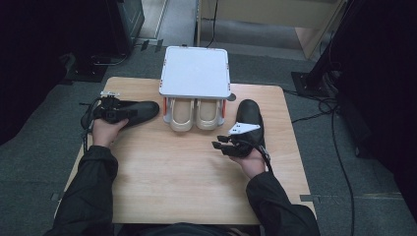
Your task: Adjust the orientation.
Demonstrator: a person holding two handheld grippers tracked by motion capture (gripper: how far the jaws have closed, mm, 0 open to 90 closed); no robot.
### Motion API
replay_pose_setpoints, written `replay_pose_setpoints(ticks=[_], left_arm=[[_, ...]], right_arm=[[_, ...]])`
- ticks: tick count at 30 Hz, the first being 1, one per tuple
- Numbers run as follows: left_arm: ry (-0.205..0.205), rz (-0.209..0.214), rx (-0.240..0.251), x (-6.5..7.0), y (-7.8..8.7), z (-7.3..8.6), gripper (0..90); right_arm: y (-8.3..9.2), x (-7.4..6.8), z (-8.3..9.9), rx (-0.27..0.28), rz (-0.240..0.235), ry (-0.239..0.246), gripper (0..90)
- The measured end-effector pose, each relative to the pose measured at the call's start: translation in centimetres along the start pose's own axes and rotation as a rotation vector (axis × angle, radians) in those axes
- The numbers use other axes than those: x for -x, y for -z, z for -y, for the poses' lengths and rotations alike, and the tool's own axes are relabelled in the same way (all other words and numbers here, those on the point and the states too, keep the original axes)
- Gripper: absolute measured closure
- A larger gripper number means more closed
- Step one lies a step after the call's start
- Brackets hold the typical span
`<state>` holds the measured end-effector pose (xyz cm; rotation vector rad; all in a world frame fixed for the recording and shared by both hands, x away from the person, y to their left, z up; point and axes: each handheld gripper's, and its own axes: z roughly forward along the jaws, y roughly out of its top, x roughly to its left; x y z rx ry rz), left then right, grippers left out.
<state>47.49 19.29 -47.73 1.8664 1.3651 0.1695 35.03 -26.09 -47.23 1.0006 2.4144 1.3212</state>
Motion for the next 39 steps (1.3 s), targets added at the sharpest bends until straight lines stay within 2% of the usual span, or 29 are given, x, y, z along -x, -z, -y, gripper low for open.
replay_pose_setpoints(ticks=[8, 13, 24, 26, 28, 30, 32, 33, 34, 35, 36, 39], left_arm=[[0.016, 0.023, -0.014, 0.0, 1.4, 1.3, 80.9], [0.014, 0.014, -0.020, 0.1, 2.4, 2.3, 80.8], [0.046, -0.003, -0.011, -0.4, 4.5, 4.2, 80.1], [0.058, 0.002, -0.004, -0.5, 4.9, 4.4, 77.8], [0.059, 0.002, -0.002, -0.5, 5.2, 4.4, 70.9], [0.074, -0.001, 0.029, -0.3, 5.9, 4.2, 67.8], [0.066, -0.019, 0.047, -0.1, 6.6, 3.9, 64.3], [0.071, -0.041, 0.066, -0.3, 7.2, 3.6, 61.5], [0.071, -0.041, 0.066, -0.3, 7.2, 3.6, 60.5], [0.095, -0.052, 0.078, -0.8, 7.6, 3.6, 59.5], [0.095, -0.052, 0.078, -0.8, 7.6, 3.6, 58.9], [0.101, -0.103, 0.048, -1.8, 7.5, 3.8, 56.7]], right_arm=[[-0.9, 0.0, -0.8, -0.001, -0.032, 0.012, 63.1], [-1.2, 0.0, -1.1, 0.009, -0.039, 0.018, 63.1], [-1.6, -0.2, -1.5, -0.001, -0.053, 0.025, 63.3], [-1.6, -0.1, -1.5, 0.002, -0.053, 0.027, 63.4], [-1.6, -0.1, -1.5, -0.002, -0.050, 0.024, 63.3], [-1.6, -0.1, -1.5, -0.003, -0.049, 0.023, 63.3], [-1.5, -0.1, -1.5, -0.004, -0.049, 0.023, 63.4], [-1.5, -0.1, -1.5, 0.000, -0.052, 0.024, 63.3], [-1.5, -0.1, -1.5, 0.000, -0.052, 0.024, 63.3], [-1.5, 0.0, -1.5, -0.002, -0.053, 0.023, 63.3], [-1.5, -0.1, -1.5, -0.003, -0.053, 0.022, 63.4], [-1.6, -0.2, -1.5, -0.006, -0.055, 0.027, 63.8]])
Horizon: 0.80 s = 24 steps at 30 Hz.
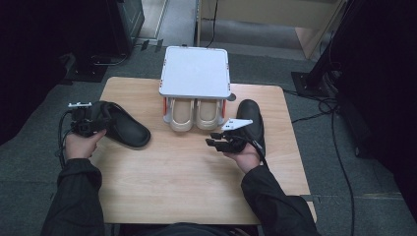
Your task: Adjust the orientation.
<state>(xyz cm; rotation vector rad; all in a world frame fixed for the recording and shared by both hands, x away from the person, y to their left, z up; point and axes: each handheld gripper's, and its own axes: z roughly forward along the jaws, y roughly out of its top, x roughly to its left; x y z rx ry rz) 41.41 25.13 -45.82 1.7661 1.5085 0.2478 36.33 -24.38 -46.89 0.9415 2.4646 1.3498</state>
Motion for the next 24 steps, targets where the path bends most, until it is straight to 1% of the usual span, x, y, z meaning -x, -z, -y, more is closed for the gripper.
replay_pose_setpoints(ticks=[1, 4, 5, 6, 7, 10, 11, 14, 16, 19, 21, 22, 24], left_arm=[[0.000, 0.000, 0.000, 0.0, 0.0, 0.0, 56.2], [0.016, -0.008, -0.001, -0.6, -0.1, 0.1, 55.4], [0.019, -0.013, -0.007, -0.8, -0.3, 0.2, 55.0], [0.032, -0.016, -0.015, -1.0, -0.7, 0.3, 54.2], [0.032, -0.016, -0.015, -1.0, -0.7, 0.3, 54.1], [0.022, -0.017, -0.035, -1.2, -1.6, 0.4, 53.4], [0.027, -0.012, -0.035, -1.3, -1.8, 0.4, 53.1], [0.040, -0.012, -0.014, -1.6, -2.0, 0.3, 53.4], [0.040, -0.012, -0.017, -1.5, -2.1, 0.3, 53.0], [0.021, -0.027, -0.018, -1.2, -2.4, 0.1, 51.9], [0.035, -0.024, -0.010, -1.0, -2.7, 0.0, 47.5], [0.033, -0.027, -0.010, -0.9, -2.9, -0.1, 46.0], [0.027, -0.037, -0.006, -0.8, -3.2, -0.2, 46.5]], right_arm=[[0.0, 0.0, 0.0, 0.000, 0.000, 0.000, 63.8], [0.0, 0.0, 0.0, -0.001, -0.001, 0.000, 63.8], [-0.1, 0.0, 0.0, -0.002, 0.000, -0.001, 63.8], [-0.1, 0.0, 0.0, -0.001, -0.003, 0.002, 63.8], [-0.1, 0.0, 0.0, -0.001, -0.003, 0.002, 63.8], [-0.2, -0.1, 0.0, -0.005, -0.001, 0.011, 63.8], [-0.2, -0.1, 0.0, -0.007, -0.001, 0.013, 63.8], [-0.2, -0.1, 0.1, -0.009, -0.001, 0.013, 63.9], [-0.2, -0.1, 0.1, -0.013, 0.000, 0.010, 63.9], [-0.2, -0.1, 0.2, -0.017, 0.003, 0.009, 63.9], [-0.1, -0.2, 0.2, -0.016, 0.005, 0.006, 63.9], [0.0, -0.1, 0.2, -0.015, 0.006, 0.012, 64.0], [0.1, -0.1, 0.4, -0.014, 0.012, 0.007, 64.0]])
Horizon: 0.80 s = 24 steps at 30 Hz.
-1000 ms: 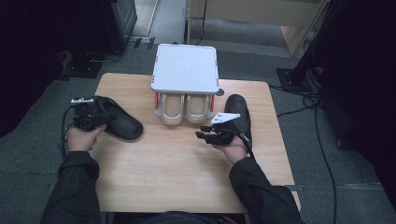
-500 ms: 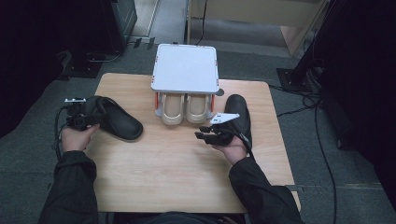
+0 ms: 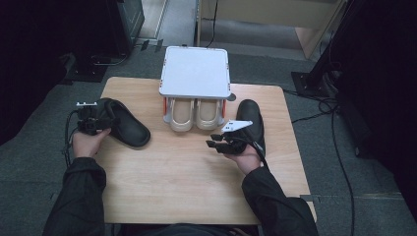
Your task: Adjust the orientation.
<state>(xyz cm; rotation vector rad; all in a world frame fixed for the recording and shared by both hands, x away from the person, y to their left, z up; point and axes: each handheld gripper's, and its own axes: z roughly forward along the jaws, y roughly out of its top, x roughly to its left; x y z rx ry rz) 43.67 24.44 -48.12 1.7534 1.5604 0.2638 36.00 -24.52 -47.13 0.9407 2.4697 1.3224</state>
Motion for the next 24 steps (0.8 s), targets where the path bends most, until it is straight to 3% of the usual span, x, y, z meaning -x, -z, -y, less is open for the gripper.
replay_pose_setpoints(ticks=[5, 9, 18, 22, 24], left_arm=[[-0.014, -0.014, -0.003, 0.0, -0.5, -0.3, 54.5], [-0.010, 0.019, -0.001, -0.1, -0.9, -0.7, 58.5], [-0.067, 0.091, -0.025, 1.1, -2.1, -1.4, 65.5], [-0.094, 0.143, -0.041, 1.9, -2.9, -1.8, 67.9], [-0.097, 0.144, -0.041, 2.0, -3.0, -1.9, 68.0]], right_arm=[[0.3, 0.1, 0.2, -0.008, 0.005, -0.003, 63.9], [0.4, 0.1, 0.3, -0.010, 0.009, -0.013, 64.0], [1.0, 0.1, 1.0, 0.004, 0.027, -0.027, 64.0], [1.3, 0.2, 1.3, 0.005, 0.030, -0.036, 63.9], [1.4, 0.1, 1.3, 0.003, 0.031, -0.041, 63.9]])
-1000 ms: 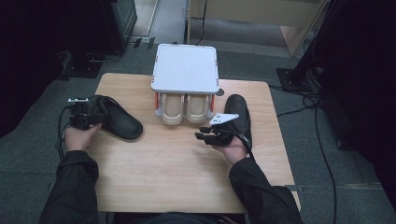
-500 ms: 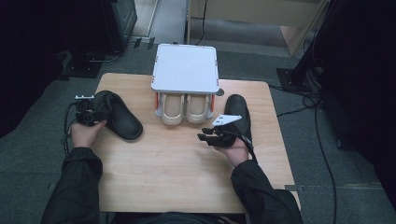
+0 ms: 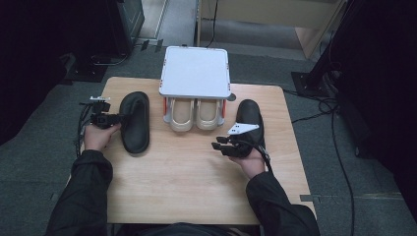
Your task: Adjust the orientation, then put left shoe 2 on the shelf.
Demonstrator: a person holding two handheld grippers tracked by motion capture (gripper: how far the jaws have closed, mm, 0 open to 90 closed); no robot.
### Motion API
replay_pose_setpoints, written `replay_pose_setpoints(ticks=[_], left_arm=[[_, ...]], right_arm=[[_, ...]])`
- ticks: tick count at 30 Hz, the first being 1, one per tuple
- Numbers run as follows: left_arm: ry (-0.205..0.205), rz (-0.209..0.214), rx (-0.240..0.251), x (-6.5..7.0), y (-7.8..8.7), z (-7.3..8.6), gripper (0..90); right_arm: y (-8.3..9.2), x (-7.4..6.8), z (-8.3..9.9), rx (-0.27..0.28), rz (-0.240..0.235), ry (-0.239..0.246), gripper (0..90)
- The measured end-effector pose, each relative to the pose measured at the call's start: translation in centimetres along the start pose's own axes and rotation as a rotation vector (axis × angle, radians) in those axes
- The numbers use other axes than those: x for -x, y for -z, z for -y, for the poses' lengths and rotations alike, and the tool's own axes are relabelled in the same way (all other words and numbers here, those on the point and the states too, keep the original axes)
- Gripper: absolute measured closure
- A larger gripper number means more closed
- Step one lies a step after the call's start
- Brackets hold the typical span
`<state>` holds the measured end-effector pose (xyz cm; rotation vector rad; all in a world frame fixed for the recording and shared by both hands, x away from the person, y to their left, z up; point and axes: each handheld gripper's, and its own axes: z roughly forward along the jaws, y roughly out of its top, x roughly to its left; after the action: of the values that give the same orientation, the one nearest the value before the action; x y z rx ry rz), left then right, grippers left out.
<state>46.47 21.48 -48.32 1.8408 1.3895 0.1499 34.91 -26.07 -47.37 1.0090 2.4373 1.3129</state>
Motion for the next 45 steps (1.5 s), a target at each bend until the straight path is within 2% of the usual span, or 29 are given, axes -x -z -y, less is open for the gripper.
replay_pose_setpoints(ticks=[5, 8, 10, 11, 14, 20, 22, 32, 35, 40, 42, 45], left_arm=[[-0.001, 0.000, -0.010, 0.1, -0.5, -0.3, 65.9], [0.000, -0.005, -0.029, 0.0, -1.1, -0.3, 59.1], [0.002, 0.003, -0.026, 0.0, -1.2, -0.3, 60.6], [0.003, 0.014, -0.023, -0.1, -1.2, -0.4, 64.8], [0.009, 0.016, -0.023, -0.1, -1.2, -0.4, 66.2], [0.035, 0.022, -0.013, -0.1, -0.8, -0.6, 67.8], [0.051, 0.035, -0.010, -0.1, -0.7, -0.7, 67.9], [0.068, 0.055, -0.013, 0.7, 0.4, -1.1, 68.0], [0.059, 0.049, -0.010, 1.0, 0.8, -1.5, 68.0], [0.057, 0.065, -0.009, 1.3, 1.4, -2.1, 68.1], [0.058, 0.057, -0.011, 1.3, 1.5, -2.3, 68.1], [0.081, 0.057, -0.004, 1.1, 1.8, -2.8, 68.1]], right_arm=[[0.4, 0.0, 0.4, 0.003, 0.013, -0.003, 63.9], [0.6, 0.0, 0.5, 0.007, 0.015, -0.006, 63.9], [0.6, 0.0, 0.6, 0.008, 0.019, -0.010, 63.9], [0.7, 0.0, 0.6, 0.011, 0.022, -0.009, 63.9], [0.7, 0.0, 0.6, 0.007, 0.022, -0.012, 63.9], [0.6, 0.0, 0.6, 0.011, 0.018, -0.006, 63.9], [0.7, 0.0, 0.6, 0.015, 0.015, -0.009, 63.9], [0.6, 0.4, 0.4, 0.033, 0.002, -0.032, 63.6], [0.6, 0.4, 0.2, 0.038, 0.000, -0.028, 63.2], [0.6, 0.6, 0.1, 0.046, -0.006, -0.046, 61.9], [0.6, 0.6, 0.0, 0.047, -0.004, -0.047, 61.7], [0.6, 0.7, 0.0, 0.044, -0.004, -0.050, 61.6]])
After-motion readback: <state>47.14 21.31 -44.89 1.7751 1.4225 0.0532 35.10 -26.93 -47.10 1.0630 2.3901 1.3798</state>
